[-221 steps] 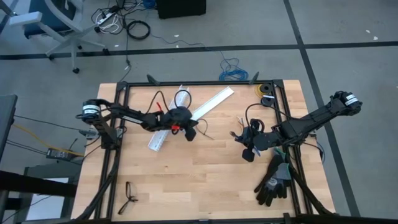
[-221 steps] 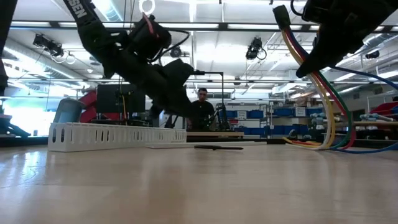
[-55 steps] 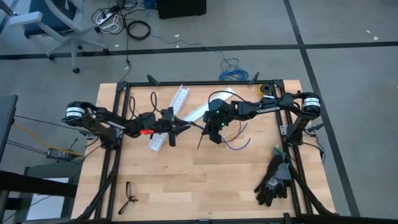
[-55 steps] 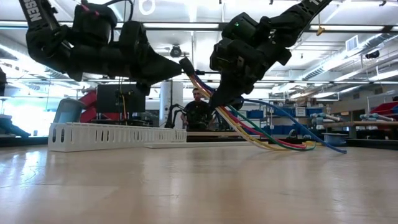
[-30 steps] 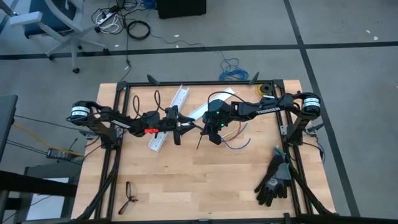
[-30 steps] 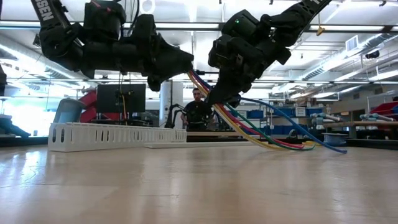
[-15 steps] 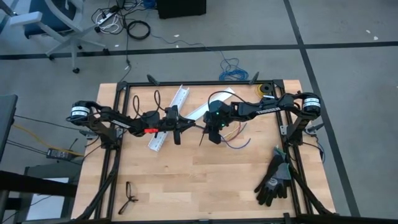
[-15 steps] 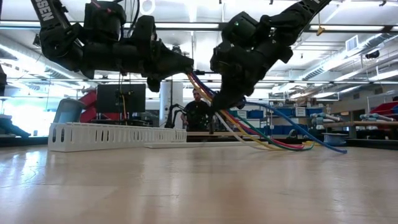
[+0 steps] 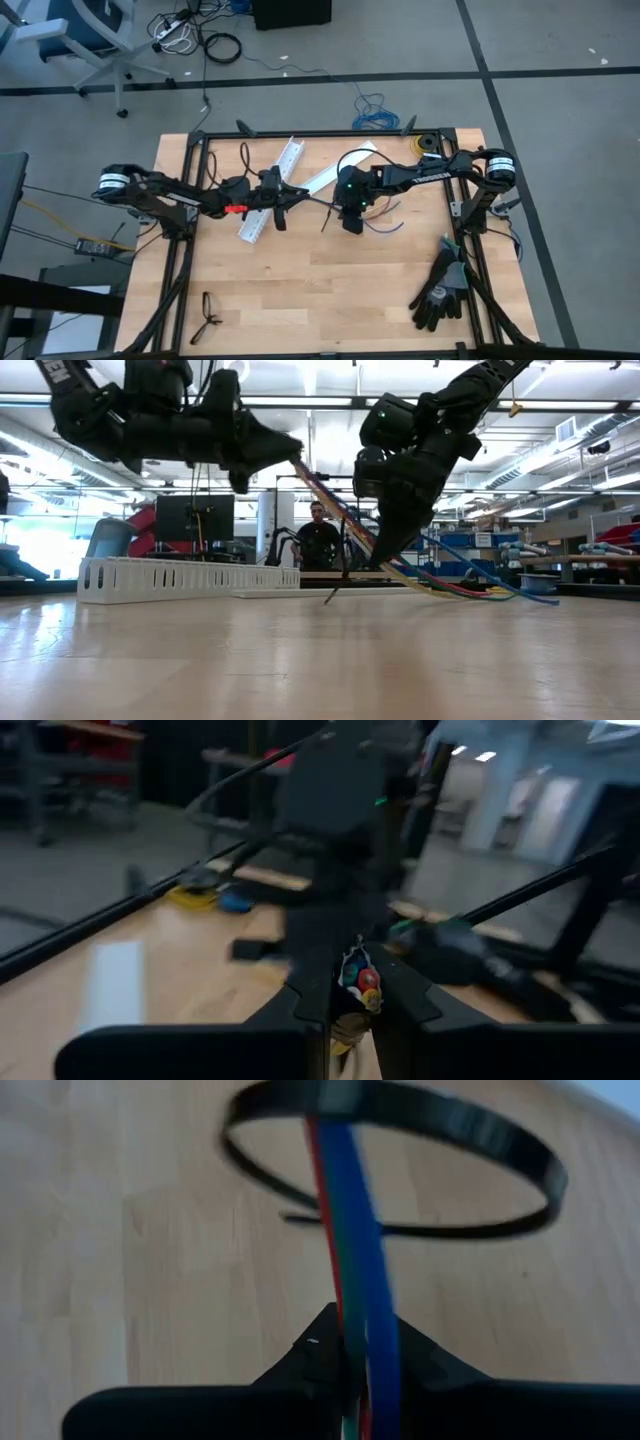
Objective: Ziptie cables
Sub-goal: Wrap the cable wires with the black zip tie
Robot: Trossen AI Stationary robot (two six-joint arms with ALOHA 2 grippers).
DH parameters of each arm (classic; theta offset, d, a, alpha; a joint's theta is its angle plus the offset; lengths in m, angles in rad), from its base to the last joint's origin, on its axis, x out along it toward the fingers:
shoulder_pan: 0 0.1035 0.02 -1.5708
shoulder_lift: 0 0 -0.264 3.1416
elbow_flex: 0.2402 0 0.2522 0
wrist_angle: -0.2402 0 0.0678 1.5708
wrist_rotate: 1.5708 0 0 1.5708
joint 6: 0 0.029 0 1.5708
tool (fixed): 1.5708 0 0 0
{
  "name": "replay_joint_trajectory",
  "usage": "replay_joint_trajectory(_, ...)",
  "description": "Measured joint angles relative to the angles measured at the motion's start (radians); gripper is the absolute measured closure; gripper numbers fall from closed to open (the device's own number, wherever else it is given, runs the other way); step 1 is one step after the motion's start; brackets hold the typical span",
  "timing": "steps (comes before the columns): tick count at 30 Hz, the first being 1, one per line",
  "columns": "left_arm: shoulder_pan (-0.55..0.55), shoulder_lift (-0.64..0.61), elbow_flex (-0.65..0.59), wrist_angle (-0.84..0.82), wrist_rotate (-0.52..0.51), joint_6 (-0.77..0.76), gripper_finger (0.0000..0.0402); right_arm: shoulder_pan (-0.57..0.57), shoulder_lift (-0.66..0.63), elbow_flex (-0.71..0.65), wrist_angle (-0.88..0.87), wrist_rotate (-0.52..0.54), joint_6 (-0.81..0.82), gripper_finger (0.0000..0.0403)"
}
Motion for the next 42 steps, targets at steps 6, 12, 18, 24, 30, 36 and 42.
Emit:
replay_joint_trajectory(6,-0.034,-0.094,-0.075,-0.09,-0.106,-0.013,0.0354,0.017,0.0,-0.001,-0.017,0.0,-0.013,0.0353)
replay_joint_trajectory(12,-0.072,-0.107,-0.132,-0.136,-0.19,-0.082,0.0354,0.019,0.0,-0.001,-0.057,0.0,-0.023,0.0344)
replay_joint_trajectory(18,-0.09,-0.107,-0.145,-0.16,-0.251,-0.089,0.0354,0.02,0.0,-0.001,-0.094,-0.005,-0.023,0.0344)
replay_joint_trajectory(24,-0.091,-0.107,-0.145,-0.197,-0.295,-0.086,0.0354,0.023,0.0,-0.001,-0.213,-0.005,-0.023,0.0342)
replay_joint_trajectory(30,-0.095,-0.107,-0.145,-0.217,-0.305,-0.098,0.0354,0.053,-0.022,-0.002,-0.211,0.046,-0.056,0.0344)
replay_joint_trajectory(36,-0.118,-0.107,-0.145,-0.253,-0.328,-0.116,0.0354,0.075,-0.136,-0.002,-0.257,0.174,-0.058,0.0346)
replay_joint_trajectory(42,-0.162,-0.108,-0.145,-0.23,-0.351,-0.116,0.0354,0.081,-0.283,-0.062,-0.254,0.239,-0.047,0.0351)
